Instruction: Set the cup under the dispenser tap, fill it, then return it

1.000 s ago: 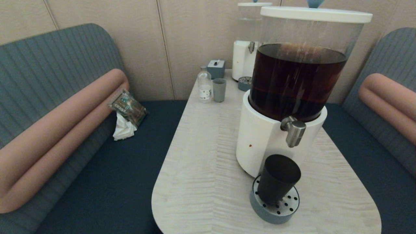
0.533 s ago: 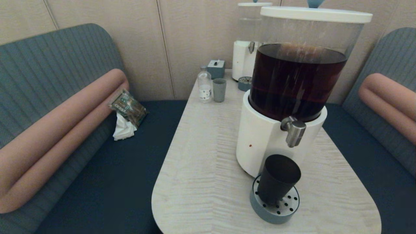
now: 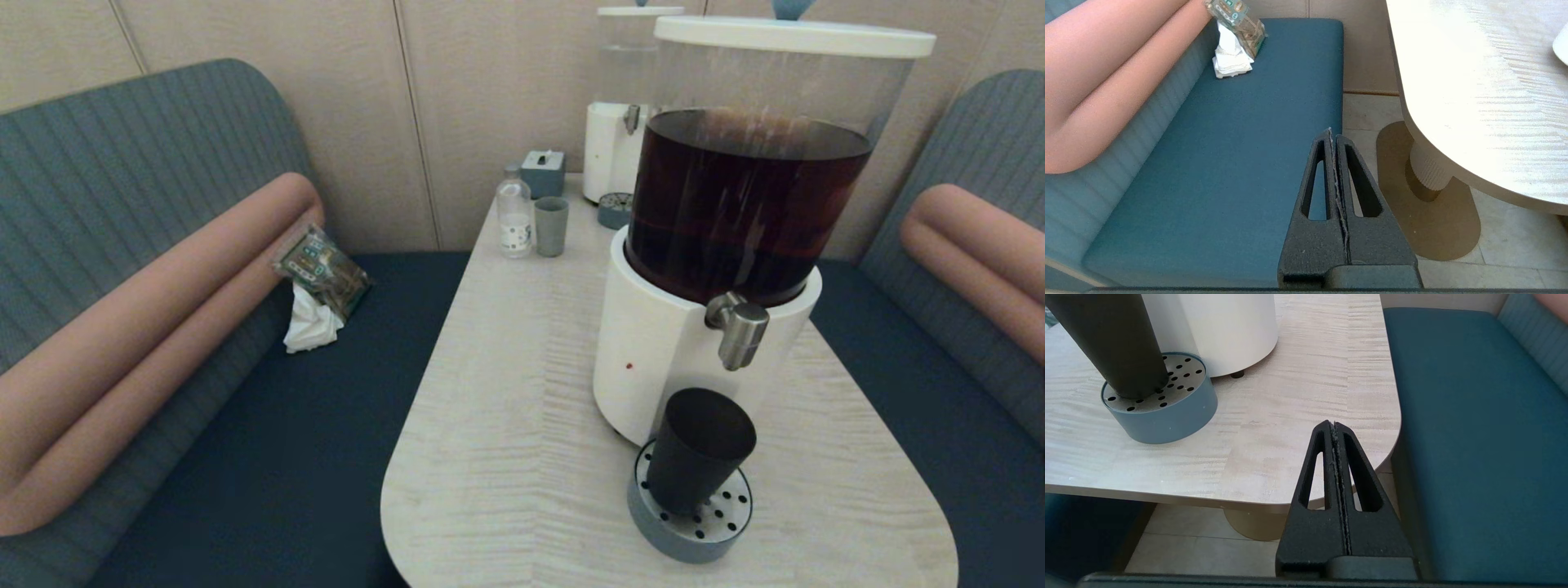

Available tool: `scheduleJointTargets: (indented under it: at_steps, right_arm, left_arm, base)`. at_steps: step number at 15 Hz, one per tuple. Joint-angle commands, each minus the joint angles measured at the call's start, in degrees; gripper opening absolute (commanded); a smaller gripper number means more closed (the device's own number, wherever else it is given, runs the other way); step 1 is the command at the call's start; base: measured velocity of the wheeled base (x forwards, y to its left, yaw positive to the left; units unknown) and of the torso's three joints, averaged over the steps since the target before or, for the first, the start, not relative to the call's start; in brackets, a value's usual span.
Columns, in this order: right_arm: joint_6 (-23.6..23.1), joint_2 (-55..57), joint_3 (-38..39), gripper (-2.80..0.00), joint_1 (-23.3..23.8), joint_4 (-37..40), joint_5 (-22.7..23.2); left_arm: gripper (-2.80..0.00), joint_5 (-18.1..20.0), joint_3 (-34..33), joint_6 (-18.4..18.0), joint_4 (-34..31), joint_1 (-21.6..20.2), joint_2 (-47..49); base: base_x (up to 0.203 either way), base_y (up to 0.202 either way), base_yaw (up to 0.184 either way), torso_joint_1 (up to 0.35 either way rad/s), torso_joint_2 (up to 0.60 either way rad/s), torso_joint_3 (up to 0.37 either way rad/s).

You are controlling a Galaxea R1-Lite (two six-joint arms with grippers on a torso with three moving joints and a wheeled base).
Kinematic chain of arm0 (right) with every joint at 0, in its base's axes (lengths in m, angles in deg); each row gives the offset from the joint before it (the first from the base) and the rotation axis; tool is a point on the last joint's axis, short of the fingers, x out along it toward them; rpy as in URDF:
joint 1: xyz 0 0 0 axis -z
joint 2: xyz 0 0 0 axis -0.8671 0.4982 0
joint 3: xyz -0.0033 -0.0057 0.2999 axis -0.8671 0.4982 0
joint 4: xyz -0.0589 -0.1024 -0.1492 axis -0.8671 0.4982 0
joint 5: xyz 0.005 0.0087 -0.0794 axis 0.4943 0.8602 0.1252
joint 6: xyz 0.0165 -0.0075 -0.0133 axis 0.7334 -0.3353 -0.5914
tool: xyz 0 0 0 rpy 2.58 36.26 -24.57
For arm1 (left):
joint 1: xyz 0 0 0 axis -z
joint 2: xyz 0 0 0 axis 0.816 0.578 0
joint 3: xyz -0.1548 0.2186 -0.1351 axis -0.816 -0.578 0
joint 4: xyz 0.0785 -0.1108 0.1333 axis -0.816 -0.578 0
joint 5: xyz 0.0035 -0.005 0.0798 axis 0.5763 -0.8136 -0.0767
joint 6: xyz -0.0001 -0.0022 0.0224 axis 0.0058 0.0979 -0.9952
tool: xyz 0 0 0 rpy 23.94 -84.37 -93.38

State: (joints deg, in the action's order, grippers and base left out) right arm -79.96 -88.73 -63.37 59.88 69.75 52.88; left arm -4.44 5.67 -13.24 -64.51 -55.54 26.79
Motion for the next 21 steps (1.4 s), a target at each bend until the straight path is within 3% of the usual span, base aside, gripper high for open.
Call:
scheduleJointTargets:
  at_steps: [1,14,16,18,21]
  right_arm:
    - [0.10,-0.11,-0.06,-2.80,-0.02,0.02,0.00]
    - [0.48,0.03,-1.03,-2.80,-0.02,-0.54,-0.16]
    - [2.08,0.37,-10.37,-2.80,-0.02,2.08,-0.56]
    - [3.06,3.07,-26.02,-2.80,-0.02,7.32,0.08]
    - [3.73,16.42,-44.79,-2.80,-0.02,12.03,2.02]
  left_arm:
    - [-2.80,0.00,-0.09,0.03,0.00,0.03,0.13]
    - [-2.80,0.00,-0.04,0.03,0.00,-0.03,0.10]
    - [-2.80,0.05,-0.09,0.03,0.00,-0.03,0.15]
    - [-2.80,-0.03,-0.07,0.03,0.00,-0.02,0.08]
    - [-2.80,0.00,-0.04,0.03,0.00,-0.03,0.15]
  base:
    - [0.000,0.000,0.000,0.000,0.00,0.000]
    - [0.000,0.000,0.000,0.000,0.00,0.000]
    - [0.000,0.000,0.000,0.000,0.00,0.000]
    - [0.000,0.000,0.000,0.000,0.00,0.000]
    - [0.000,0.000,0.000,0.000,0.00,0.000]
